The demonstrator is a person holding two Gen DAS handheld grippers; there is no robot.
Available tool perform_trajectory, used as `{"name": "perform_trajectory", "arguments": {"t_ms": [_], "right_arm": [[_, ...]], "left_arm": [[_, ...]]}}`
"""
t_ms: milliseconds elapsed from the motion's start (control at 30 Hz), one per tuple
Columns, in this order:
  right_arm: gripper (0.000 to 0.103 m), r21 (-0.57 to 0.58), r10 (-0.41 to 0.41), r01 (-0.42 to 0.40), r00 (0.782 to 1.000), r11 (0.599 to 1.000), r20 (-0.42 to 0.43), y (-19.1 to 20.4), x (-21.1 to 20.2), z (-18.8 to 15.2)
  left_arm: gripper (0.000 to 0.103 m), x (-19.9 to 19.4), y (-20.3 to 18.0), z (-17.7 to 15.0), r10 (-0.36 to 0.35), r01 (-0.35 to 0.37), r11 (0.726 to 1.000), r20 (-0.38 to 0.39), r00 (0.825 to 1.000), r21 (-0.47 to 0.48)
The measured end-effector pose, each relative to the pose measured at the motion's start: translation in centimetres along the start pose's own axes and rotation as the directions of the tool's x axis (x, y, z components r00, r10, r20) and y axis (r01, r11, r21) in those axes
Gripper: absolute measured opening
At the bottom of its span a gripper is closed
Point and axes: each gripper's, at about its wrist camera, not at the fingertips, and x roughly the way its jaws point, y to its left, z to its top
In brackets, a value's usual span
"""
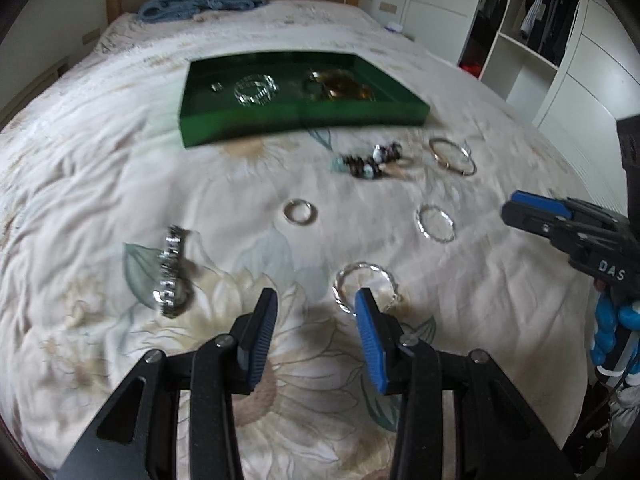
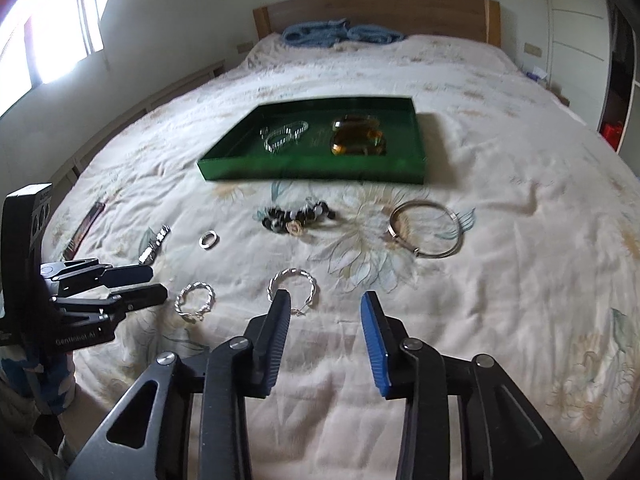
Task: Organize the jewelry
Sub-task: 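Grasp the twisted silver bangle with the left tool while the right tool grasps a silver ring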
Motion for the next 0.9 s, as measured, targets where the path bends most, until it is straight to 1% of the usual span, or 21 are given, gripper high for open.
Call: {"name": "perform_trajectory", "arguments": {"t_ms": [167, 233, 300, 433, 500, 533, 567, 600, 633, 667, 733, 800, 900], "right_arm": [[0.034, -0.021, -0.001, -0.001, 0.998, 1.000, -0.062, 0.4, 3.0, 0.3], [0.033, -0.031, -0.004, 0.001, 0.996, 1.000, -0.088, 0.6, 4.3, 0.4], [0.032, -0.040, -0.011, 0.006, 0.993, 0.999, -0.116, 0.8, 5.5, 0.5], [0.032, -0.054, -0.024, 0.016, 0.986, 0.998, -0.162, 1.0, 7.7, 0.4], [0.031, -0.060, -0.030, 0.020, 0.986, 0.998, -0.167, 1.2, 8.1, 0.4], [0.029, -0.068, -0.035, 0.024, 0.985, 0.997, -0.168, 1.4, 8.3, 0.4], [0.027, -0.080, -0.038, 0.025, 0.985, 0.996, -0.169, 1.6, 8.4, 0.4], [0.022, -0.089, -0.037, 0.022, 0.985, 0.996, -0.170, 1.8, 8.4, 0.4], [0.016, -0.097, -0.033, 0.016, 0.985, 0.995, -0.170, 2.0, 8.5, 0.3], [0.013, -0.100, -0.029, 0.012, 0.985, 0.995, -0.168, 2.1, 8.5, 0.3], [0.005, -0.097, -0.022, 0.007, 0.987, 0.995, -0.162, 2.1, 8.3, 0.2], [0.004, -0.085, -0.014, 0.002, 0.990, 0.996, -0.144, 2.1, 7.7, 0.2], [0.004, -0.080, -0.011, 0.003, 0.995, 0.997, -0.100, 2.1, 6.3, 0.5]], "left_arm": [[0.038, 1.6, -0.7, 0.2, -0.039, 0.040, 0.999, -0.039, 0.998, 0.022], [0.038, 2.2, -1.0, 0.4, -0.038, 0.040, 0.999, -0.059, 0.998, 0.033], [0.035, 3.0, -1.2, 0.4, -0.030, 0.034, 0.998, -0.080, 0.996, 0.046], [0.031, 3.8, -1.3, 0.3, -0.028, 0.033, 0.998, -0.095, 0.995, 0.054], [0.024, 3.9, -1.3, 0.2, -0.026, 0.031, 0.998, -0.094, 0.995, 0.054], [0.022, 4.0, -1.2, 0.3, -0.025, 0.030, 0.998, -0.092, 0.995, 0.051], [0.016, 4.1, -1.2, 0.3, -0.026, 0.030, 0.998, -0.089, 0.996, 0.046], [0.009, 4.1, -1.1, 0.4, -0.031, 0.034, 0.999, -0.087, 0.996, 0.038], [0.007, 4.2, -1.0, 0.4, -0.033, 0.036, 0.999, -0.085, 0.996, 0.031], [0.006, 4.2, -0.9, 0.4, -0.037, 0.039, 0.999, -0.082, 0.996, 0.022], [0.005, 3.8, -0.7, 0.4, -0.039, 0.040, 0.999, -0.067, 0.997, 0.014], [0.005, 2.9, -0.6, 0.5, -0.041, 0.041, 0.999, -0.038, 0.998, 0.010], [0.005, 0.9, -0.4, 1.4, -0.052, 0.052, 0.999, 0.039, 0.998, -0.001]]}}
